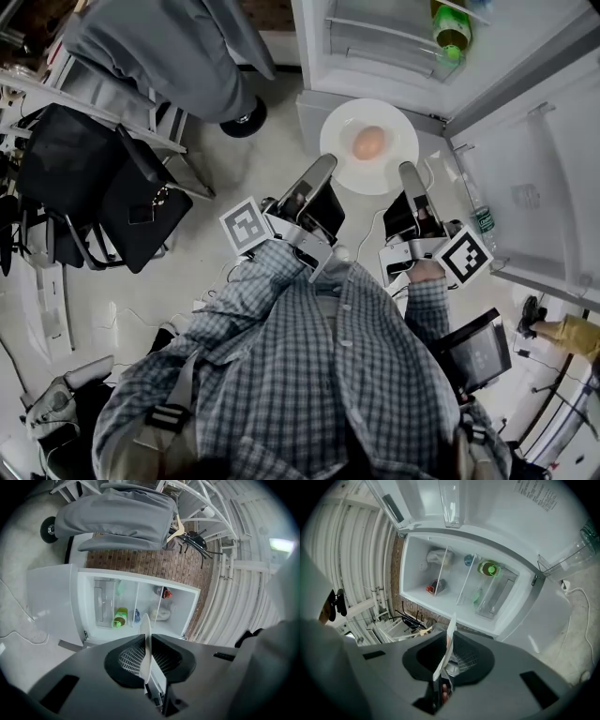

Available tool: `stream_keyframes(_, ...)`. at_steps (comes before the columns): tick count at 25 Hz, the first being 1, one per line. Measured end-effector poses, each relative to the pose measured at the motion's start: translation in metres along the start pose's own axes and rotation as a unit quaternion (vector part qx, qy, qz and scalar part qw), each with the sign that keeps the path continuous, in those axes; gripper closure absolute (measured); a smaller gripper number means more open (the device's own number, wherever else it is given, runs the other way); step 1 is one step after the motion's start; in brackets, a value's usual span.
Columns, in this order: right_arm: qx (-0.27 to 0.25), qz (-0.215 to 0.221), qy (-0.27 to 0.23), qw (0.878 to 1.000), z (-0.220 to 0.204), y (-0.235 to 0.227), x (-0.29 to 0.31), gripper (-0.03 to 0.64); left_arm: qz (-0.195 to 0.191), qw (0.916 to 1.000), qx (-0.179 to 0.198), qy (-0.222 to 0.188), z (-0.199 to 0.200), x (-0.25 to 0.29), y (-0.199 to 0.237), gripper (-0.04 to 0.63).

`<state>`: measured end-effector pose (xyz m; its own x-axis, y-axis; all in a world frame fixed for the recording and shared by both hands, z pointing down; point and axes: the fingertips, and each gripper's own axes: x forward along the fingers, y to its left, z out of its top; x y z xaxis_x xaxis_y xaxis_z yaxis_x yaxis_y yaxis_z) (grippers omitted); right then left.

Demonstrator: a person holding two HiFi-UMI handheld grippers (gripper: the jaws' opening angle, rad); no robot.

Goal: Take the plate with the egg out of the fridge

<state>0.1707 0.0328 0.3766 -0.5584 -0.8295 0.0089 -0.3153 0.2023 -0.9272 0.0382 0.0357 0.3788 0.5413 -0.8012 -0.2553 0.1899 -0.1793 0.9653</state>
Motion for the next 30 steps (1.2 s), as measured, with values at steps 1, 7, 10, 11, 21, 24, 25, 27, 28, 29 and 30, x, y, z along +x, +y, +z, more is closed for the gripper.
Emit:
stream_keyframes(1, -0.001, -0.001, 0.001, 1.0, 0.0, 0.0, 0.002, 0.571, -0.001, 1.0, 0.0, -0.001, 0.002, 0.0, 0.001, 0.548)
stream_keyframes(7, 0.013, -0.004, -0.011, 1.0, 0.0, -0.003, 0.011, 0.572, -0.005, 1.0, -0.005, -0.001, 0.012, 0.005, 0.003, 0.548)
stream_keyframes(10, 0.011, -0.006, -0.011, 1.0, 0.001, -0.003, 0.013, 0.572, -0.008, 1.0, -0.002, 0.002, 0.014, 0.008, 0.004, 0.548)
stream_keyframes(11, 0.009, -0.006, -0.011, 1.0, 0.002, -0.003, 0.013, 0.572, -0.01, 0.9999, -0.002, 0.003, 0.014, 0.008, 0.003, 0.548)
stream_keyframes(21, 0.004, -0.002, -0.013, 1.0, 0.005, 0.0, 0.018, 0.572, -0.015, 0.9998, -0.009, 0.004, 0.018, 0.013, 0.002, 0.548)
stream_keyframes(24, 0.003, -0.004, -0.014, 1.0, 0.006, 0.0, 0.018, 0.572, -0.015, 0.9998, -0.011, 0.005, 0.018, 0.014, 0.002, 0.548)
stream_keyframes(25, 0.003, -0.004, -0.014, 1.0, 0.006, 0.0, 0.017, 0.572, -0.014, 0.9998, -0.011, 0.005, 0.018, 0.014, 0.002, 0.548)
stream_keyframes(27, 0.004, -0.005, -0.015, 1.0, 0.006, -0.001, 0.017, 0.572, -0.014, 0.9998, -0.012, 0.005, 0.018, 0.015, 0.003, 0.548)
stream_keyframes(28, 0.005, -0.005, -0.015, 1.0, 0.006, -0.001, 0.017, 0.572, -0.014, 0.9998, -0.012, 0.006, 0.017, 0.015, 0.003, 0.548)
stream_keyframes(29, 0.005, -0.006, -0.015, 1.0, 0.006, -0.001, 0.017, 0.571, -0.014, 0.9998, -0.013, 0.006, 0.017, 0.015, 0.004, 0.548)
stream_keyframes(30, 0.004, -0.007, -0.015, 1.0, 0.006, -0.002, 0.017, 0.572, -0.014, 0.9998, -0.014, 0.006, 0.017, 0.015, 0.004, 0.548)
